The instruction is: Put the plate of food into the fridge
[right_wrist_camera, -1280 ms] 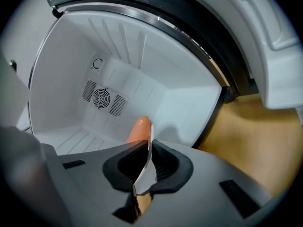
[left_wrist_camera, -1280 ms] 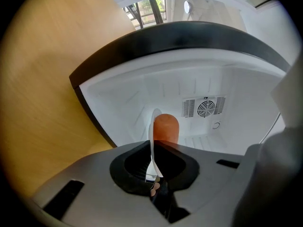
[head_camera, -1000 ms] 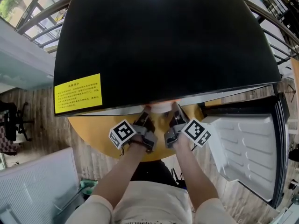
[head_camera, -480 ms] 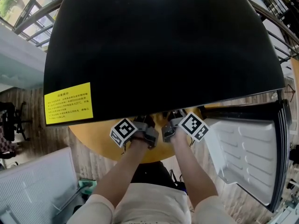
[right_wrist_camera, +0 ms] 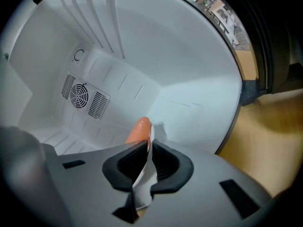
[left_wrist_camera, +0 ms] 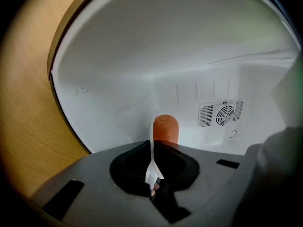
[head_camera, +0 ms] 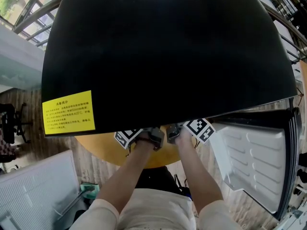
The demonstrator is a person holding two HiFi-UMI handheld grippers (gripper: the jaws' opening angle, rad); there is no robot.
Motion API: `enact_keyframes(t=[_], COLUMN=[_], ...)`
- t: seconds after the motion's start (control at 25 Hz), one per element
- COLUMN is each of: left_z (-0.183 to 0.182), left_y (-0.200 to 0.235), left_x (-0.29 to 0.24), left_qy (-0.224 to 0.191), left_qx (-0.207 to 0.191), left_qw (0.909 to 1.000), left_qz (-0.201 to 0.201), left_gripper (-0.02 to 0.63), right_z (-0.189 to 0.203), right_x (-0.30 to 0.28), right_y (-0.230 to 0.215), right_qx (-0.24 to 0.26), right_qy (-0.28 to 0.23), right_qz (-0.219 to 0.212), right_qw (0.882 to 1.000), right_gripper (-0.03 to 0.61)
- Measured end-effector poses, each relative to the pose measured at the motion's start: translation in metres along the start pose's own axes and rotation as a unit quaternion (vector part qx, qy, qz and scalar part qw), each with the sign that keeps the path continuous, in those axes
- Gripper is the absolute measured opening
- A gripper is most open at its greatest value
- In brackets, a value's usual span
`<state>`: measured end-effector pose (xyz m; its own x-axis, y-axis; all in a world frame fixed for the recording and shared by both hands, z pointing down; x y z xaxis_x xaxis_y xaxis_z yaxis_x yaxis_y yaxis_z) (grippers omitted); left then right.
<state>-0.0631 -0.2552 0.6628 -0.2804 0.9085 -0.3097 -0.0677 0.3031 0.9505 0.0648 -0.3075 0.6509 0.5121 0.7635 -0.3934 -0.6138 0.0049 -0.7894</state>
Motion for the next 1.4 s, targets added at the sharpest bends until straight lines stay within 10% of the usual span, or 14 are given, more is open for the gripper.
enact_keyframes(t=[1.4], left_z=[0.009], left_y=[0.007], left_x=[0.009], left_qy=[0.033], left_qx=[-0.040], left_qw=[0.9981], left_qz=[-0.035], left_gripper=[0.104], right_z=[0.002], right_x=[0.015], right_y=[-0.004], right_qx=[0.124], right_qy=[0.010], right_qz=[0.068], right_qw=[0.990], right_gripper=[0.091])
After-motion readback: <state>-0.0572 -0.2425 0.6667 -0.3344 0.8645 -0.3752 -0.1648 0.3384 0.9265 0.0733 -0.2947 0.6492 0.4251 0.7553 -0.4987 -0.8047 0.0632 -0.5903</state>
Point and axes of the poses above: the fingertips, and each gripper's own axes: x backward along the fingers, y to its left, z out of its underside, the point moved 1 cm from there along x, backward along the fingers, and after that the axes turned 3 degrees about x, right-handed, at the moved point
